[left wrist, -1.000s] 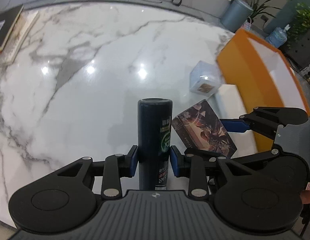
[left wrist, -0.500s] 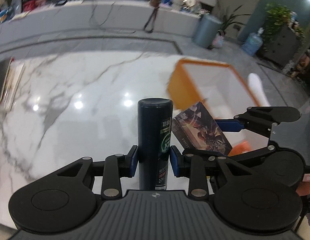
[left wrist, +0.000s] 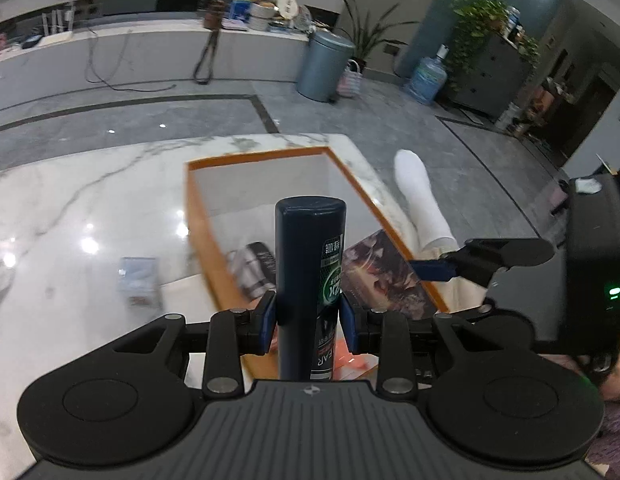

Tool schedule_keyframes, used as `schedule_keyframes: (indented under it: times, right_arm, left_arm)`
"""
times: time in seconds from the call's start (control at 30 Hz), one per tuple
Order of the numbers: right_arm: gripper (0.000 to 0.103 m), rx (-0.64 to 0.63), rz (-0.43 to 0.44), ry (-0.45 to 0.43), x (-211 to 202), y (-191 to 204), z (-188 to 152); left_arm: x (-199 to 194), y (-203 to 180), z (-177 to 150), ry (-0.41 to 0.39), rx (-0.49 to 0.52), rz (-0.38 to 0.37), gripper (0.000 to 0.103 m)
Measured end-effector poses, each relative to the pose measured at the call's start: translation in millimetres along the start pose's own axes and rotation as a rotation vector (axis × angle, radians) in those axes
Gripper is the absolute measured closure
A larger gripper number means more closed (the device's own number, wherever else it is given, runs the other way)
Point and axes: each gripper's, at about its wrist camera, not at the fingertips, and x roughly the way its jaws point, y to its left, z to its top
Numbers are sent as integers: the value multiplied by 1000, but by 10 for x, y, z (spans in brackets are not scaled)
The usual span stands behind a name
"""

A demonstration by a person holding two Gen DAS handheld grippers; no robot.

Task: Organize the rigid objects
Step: 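Lift and carry the shampoo bottle and card box over the shoebox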

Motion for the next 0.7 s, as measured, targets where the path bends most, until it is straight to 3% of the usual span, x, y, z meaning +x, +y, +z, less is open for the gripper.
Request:
schedule_keyframes:
  times: [0.43,0.7]
  right_arm:
    - [44,116,24,248,1055,-434,-89]
    - [45,160,49,361,1224,-430,-47]
  left_arm:
    - [664,-80,248,29,60,25,66]
    - [871,-20,322,39,51,-14,66]
